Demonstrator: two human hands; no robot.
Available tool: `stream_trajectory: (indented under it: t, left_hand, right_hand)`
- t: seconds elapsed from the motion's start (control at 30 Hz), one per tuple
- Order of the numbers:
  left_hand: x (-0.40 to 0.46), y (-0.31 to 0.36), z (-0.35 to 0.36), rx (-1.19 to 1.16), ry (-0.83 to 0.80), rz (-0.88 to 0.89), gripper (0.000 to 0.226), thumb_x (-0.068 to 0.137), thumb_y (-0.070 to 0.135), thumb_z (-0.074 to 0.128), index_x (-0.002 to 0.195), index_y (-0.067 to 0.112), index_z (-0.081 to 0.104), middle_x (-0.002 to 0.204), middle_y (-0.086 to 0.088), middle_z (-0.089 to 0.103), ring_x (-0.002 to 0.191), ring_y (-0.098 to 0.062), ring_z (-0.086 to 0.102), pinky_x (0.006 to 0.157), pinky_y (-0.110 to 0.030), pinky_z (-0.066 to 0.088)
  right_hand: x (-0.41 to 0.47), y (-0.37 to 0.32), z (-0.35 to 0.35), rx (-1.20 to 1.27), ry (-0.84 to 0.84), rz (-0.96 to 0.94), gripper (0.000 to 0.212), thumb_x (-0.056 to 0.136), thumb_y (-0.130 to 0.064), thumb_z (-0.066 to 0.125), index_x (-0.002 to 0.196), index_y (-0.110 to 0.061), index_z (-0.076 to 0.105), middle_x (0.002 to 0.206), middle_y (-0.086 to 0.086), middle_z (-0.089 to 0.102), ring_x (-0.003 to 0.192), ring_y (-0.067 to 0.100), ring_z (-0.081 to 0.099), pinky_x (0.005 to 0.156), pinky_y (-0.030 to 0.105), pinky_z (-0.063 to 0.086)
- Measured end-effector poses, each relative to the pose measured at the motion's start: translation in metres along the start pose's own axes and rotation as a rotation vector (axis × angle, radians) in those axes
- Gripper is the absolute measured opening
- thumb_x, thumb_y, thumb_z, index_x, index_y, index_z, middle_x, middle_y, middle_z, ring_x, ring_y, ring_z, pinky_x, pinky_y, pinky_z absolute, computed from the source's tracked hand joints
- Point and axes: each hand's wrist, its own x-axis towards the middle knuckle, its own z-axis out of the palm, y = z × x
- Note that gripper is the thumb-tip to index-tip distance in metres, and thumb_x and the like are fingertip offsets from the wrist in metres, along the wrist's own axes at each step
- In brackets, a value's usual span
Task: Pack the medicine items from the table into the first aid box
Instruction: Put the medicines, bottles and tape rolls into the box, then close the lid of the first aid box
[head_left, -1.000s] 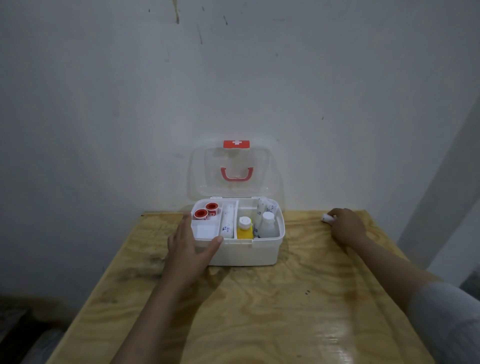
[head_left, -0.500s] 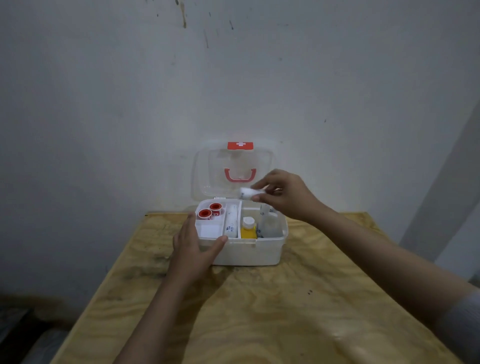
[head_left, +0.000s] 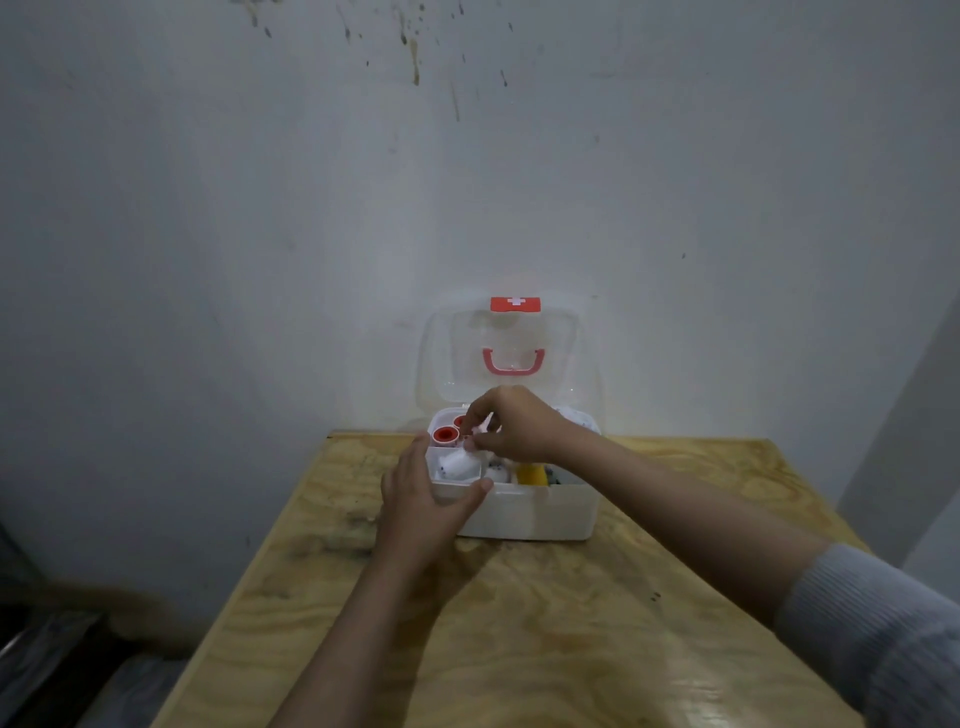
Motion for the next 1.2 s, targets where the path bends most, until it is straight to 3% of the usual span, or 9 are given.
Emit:
stream_trajectory:
  t: [0.1, 0.2, 0.27, 0.4, 0.5, 0.7, 0.9, 1.03, 1.2]
  left_hand:
    - [0.000, -0.001, -0.006, 0.007, 0.003, 0.003, 0.096, 0.066, 0.066, 0.068, 0.145, 0.032, 0.024, 0.150, 0.005, 0.031, 0.136, -0.020, 0.025, 0.100, -0.043, 0.040]
    - [0.000, -0.001, -0.004, -0.008, -0.016, -0.052, 0.099, 0.063, 0.069, 0.068, 0.144, 0.036, 0.023, 0.151, 0.004, 0.030, 0.136, -0.022, 0.028, 0.100, -0.046, 0.042]
    - [0.000, 0.000, -0.001, -0.029, -0.032, -0.081, 0.100, 0.062, 0.070, 0.068, 0.144, 0.038, 0.021, 0.151, 0.002, 0.028, 0.136, -0.023, 0.030, 0.099, -0.047, 0.043]
    - [0.003, 0.001, 0.003, -0.060, -0.051, -0.080, 0.102, 0.060, 0.072, 0.068, 0.144, 0.039, 0.021, 0.150, 0.002, 0.030, 0.134, -0.023, 0.032, 0.098, -0.046, 0.044]
    - [0.003, 0.003, 0.005, -0.066, -0.059, -0.069, 0.102, 0.059, 0.072, 0.068, 0.143, 0.038, 0.022, 0.149, 0.003, 0.032, 0.133, -0.022, 0.032, 0.098, -0.044, 0.045]
    - [0.007, 0.005, -0.005, -0.084, -0.043, -0.066, 0.099, 0.063, 0.066, 0.070, 0.144, 0.037, 0.021, 0.151, 0.002, 0.030, 0.134, -0.023, 0.033, 0.099, -0.044, 0.044]
    - [0.011, 0.003, -0.011, -0.114, -0.037, -0.058, 0.105, 0.064, 0.065, 0.071, 0.147, 0.035, 0.015, 0.154, -0.001, 0.028, 0.136, -0.026, 0.034, 0.100, -0.048, 0.046]
    - [0.005, 0.007, -0.009, -0.233, -0.046, -0.030, 0.118, 0.063, 0.059, 0.074, 0.149, 0.034, -0.002, 0.156, -0.001, 0.025, 0.137, -0.027, 0.036, 0.101, -0.046, 0.045]
    - [-0.011, 0.002, -0.013, -0.307, 0.000, 0.070, 0.127, 0.054, 0.062, 0.077, 0.145, 0.046, -0.010, 0.154, 0.001, 0.029, 0.135, -0.017, 0.039, 0.103, -0.044, 0.044]
  right_hand:
    - [0.006, 0.005, -0.015, 0.005, 0.216, -0.003, 0.025, 0.085, -0.021, 0.066, 0.108, -0.012, 0.067, 0.113, 0.008, 0.065, 0.091, 0.013, 0.056, 0.080, 0.024, 0.046]
    - [0.017, 0.019, -0.036, -0.059, 0.534, 0.015, 0.033, 0.084, -0.024, 0.064, 0.115, -0.013, 0.061, 0.119, 0.011, 0.058, 0.111, 0.026, 0.051, 0.093, 0.038, 0.045]
    - [0.029, 0.027, -0.053, -0.162, 0.628, 0.055, 0.042, 0.084, -0.024, 0.063, 0.123, -0.014, 0.055, 0.126, 0.011, 0.056, 0.116, 0.029, 0.048, 0.096, 0.044, 0.044]
    - [0.054, 0.047, -0.074, -0.348, 0.474, 0.149, 0.054, 0.085, -0.032, 0.062, 0.134, -0.019, 0.043, 0.136, 0.008, 0.051, 0.125, 0.029, 0.045, 0.106, 0.053, 0.035]
    - [0.059, 0.059, -0.073, -0.410, 0.392, 0.177, 0.052, 0.086, -0.037, 0.059, 0.133, -0.021, 0.045, 0.130, 0.008, 0.055, 0.118, 0.030, 0.050, 0.104, 0.053, 0.036]
    - [0.050, 0.042, -0.072, -0.338, 0.581, -0.042, 0.035, 0.088, -0.032, 0.060, 0.119, -0.015, 0.063, 0.109, 0.011, 0.060, 0.096, 0.027, 0.055, 0.079, 0.036, 0.046]
    - [-0.005, 0.023, -0.049, -0.299, 0.658, -0.207, 0.035, 0.081, -0.029, 0.067, 0.112, -0.012, 0.066, 0.101, 0.014, 0.063, 0.090, 0.029, 0.057, 0.074, 0.040, 0.051]
    - [-0.051, 0.024, -0.021, -0.366, 0.658, -0.257, 0.037, 0.084, -0.040, 0.056, 0.109, -0.014, 0.066, 0.101, 0.011, 0.063, 0.093, 0.027, 0.056, 0.077, 0.038, 0.047]
    - [-0.082, 0.034, 0.019, -0.408, 0.712, -0.350, 0.035, 0.090, -0.041, 0.052, 0.103, -0.012, 0.068, 0.095, 0.011, 0.065, 0.089, 0.029, 0.057, 0.077, 0.038, 0.046]
